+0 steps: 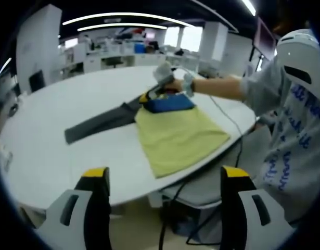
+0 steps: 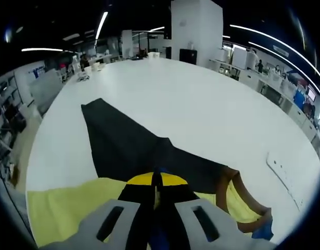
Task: Fold the garment on the visible template until the final outline fits inside the template.
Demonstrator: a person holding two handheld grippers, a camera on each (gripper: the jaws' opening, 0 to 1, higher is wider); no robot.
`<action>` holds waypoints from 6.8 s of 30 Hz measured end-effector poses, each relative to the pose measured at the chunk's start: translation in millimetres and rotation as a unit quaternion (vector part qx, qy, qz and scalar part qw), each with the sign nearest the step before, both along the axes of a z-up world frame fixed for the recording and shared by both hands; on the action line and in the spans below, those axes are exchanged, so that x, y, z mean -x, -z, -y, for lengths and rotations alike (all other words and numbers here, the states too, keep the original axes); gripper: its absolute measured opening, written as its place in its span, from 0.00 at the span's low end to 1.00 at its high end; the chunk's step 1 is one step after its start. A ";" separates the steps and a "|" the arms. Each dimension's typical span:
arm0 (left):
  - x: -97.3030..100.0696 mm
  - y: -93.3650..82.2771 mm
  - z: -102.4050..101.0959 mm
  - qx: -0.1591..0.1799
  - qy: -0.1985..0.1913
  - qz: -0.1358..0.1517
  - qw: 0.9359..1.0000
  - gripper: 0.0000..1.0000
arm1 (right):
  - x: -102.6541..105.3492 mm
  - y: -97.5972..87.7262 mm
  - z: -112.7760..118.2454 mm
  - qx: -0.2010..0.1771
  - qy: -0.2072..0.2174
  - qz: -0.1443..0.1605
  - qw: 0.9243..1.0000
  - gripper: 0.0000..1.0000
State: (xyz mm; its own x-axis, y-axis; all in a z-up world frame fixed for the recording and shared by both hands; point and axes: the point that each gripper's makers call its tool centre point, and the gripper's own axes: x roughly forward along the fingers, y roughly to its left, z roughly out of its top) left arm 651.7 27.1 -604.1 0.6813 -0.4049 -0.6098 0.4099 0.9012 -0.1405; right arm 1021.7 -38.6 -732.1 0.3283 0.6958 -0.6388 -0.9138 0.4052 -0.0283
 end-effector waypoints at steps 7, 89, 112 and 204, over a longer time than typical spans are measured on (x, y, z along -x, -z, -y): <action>0.7 -0.6 1.4 0.001 0.001 0.001 1.000 0.84 | 2.0 -10.5 2.5 -0.009 0.003 0.006 1.000 0.07; 2.7 -23.0 24.1 -0.012 0.030 0.039 0.999 0.83 | 61.9 -54.4 89.6 -0.027 0.016 0.028 0.999 0.94; 3.7 -24.9 31.2 -0.013 0.046 0.053 0.997 0.83 | 92.2 -81.5 119.6 -0.037 0.017 0.051 0.998 1.00; 3.8 -17.2 56.2 -0.015 0.074 0.038 0.996 0.83 | 260.2 -146.3 225.0 -0.084 0.051 0.071 0.993 1.00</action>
State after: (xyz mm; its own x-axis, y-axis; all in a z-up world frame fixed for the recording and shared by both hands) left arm 647.9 -29.1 -587.0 0.6607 -0.4866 -0.5716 0.5464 0.8338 -0.0783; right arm 761.5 -263.7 -585.8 0.4806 0.7476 -0.4584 -0.8595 0.5053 -0.0770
